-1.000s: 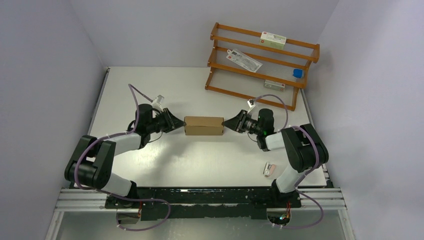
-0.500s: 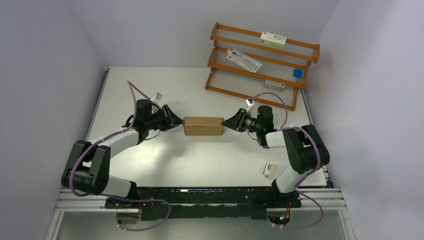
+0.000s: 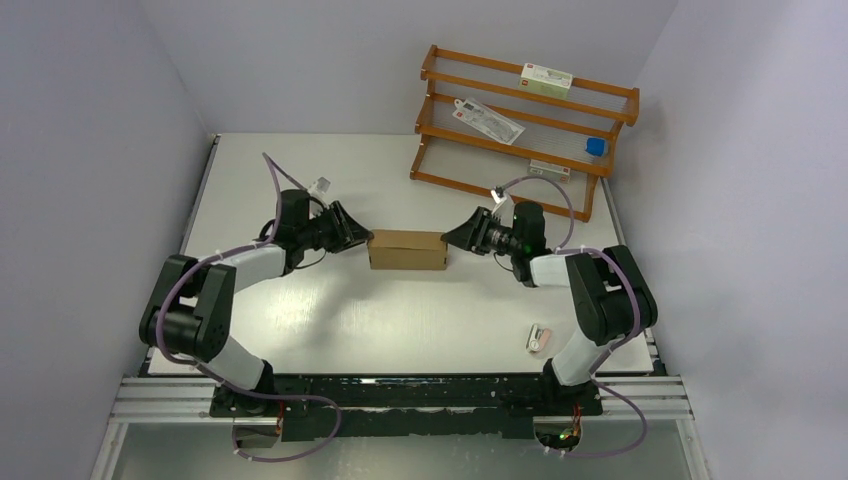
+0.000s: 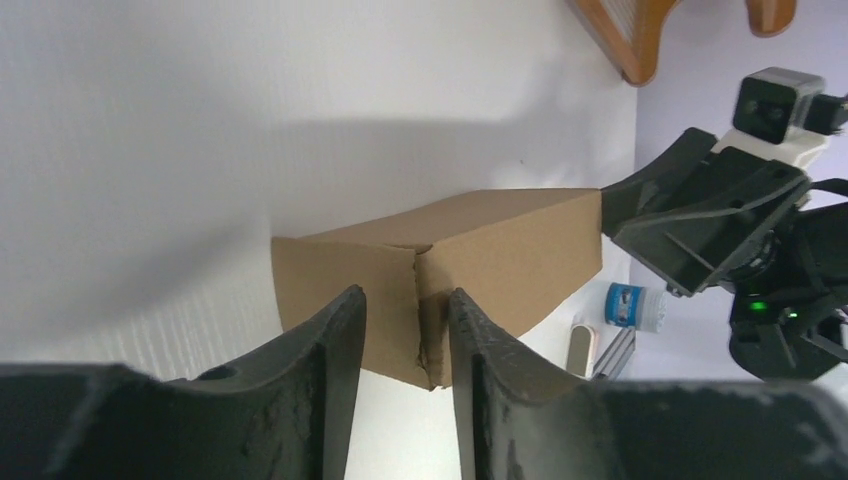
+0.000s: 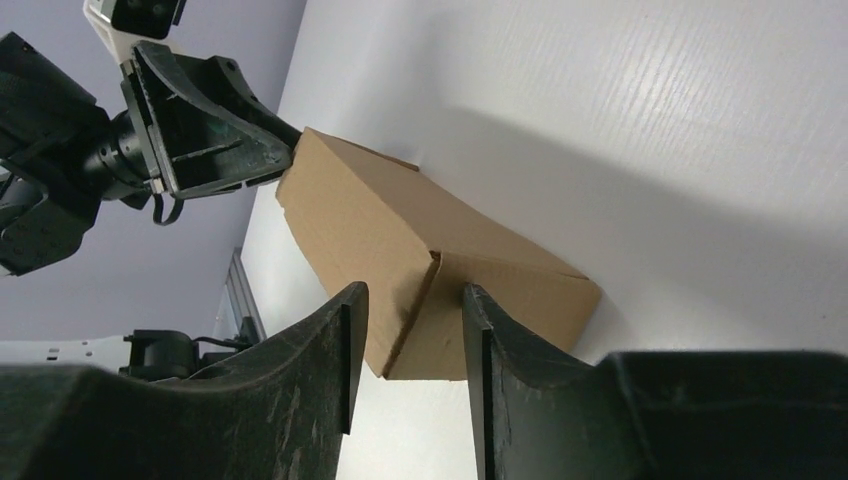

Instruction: Fold the paper box

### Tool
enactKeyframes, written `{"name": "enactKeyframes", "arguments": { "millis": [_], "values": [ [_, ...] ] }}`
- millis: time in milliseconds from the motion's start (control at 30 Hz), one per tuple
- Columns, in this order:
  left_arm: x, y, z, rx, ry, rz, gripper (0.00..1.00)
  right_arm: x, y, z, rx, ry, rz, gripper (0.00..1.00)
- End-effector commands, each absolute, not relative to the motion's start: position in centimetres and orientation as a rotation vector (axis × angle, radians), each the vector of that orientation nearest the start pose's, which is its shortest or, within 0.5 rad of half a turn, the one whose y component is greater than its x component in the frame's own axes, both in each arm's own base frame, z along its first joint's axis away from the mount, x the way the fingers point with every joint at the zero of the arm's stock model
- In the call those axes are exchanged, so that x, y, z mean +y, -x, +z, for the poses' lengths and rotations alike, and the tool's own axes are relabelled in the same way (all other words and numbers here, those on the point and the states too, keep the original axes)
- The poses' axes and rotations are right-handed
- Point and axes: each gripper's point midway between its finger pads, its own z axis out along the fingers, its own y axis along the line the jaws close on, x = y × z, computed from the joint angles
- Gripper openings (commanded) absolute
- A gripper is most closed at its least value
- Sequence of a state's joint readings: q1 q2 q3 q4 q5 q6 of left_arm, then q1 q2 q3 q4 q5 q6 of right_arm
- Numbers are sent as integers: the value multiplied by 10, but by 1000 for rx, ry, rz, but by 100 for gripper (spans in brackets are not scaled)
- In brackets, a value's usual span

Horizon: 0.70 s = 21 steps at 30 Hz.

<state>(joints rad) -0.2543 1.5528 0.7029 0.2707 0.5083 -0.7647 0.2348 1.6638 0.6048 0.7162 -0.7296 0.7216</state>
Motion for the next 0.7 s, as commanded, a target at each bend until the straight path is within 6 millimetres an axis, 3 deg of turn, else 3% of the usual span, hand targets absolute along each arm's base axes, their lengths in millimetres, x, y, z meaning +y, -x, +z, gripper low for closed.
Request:
{"name": "enactKeyframes", "arguments": {
  "millis": [0,333,500,567,667],
  "values": [
    [-209,-350,88,2260,246,-1159,37,225,-344,96,2053,34,1339,42],
    [-208,-321,60,2299,224,-1137,22,226,-318,59,2131,14,1347,30],
    [-206,-312,59,2291,167,-1074,19,222,-315,61,2143,56,1281,27],
    [-203,-314,62,2275,159,-1046,19,218,-317,65,2146,79,1232,28],
    [-200,-320,69,2256,159,-1014,25,210,-327,73,2149,100,1124,41]
  ]
}}
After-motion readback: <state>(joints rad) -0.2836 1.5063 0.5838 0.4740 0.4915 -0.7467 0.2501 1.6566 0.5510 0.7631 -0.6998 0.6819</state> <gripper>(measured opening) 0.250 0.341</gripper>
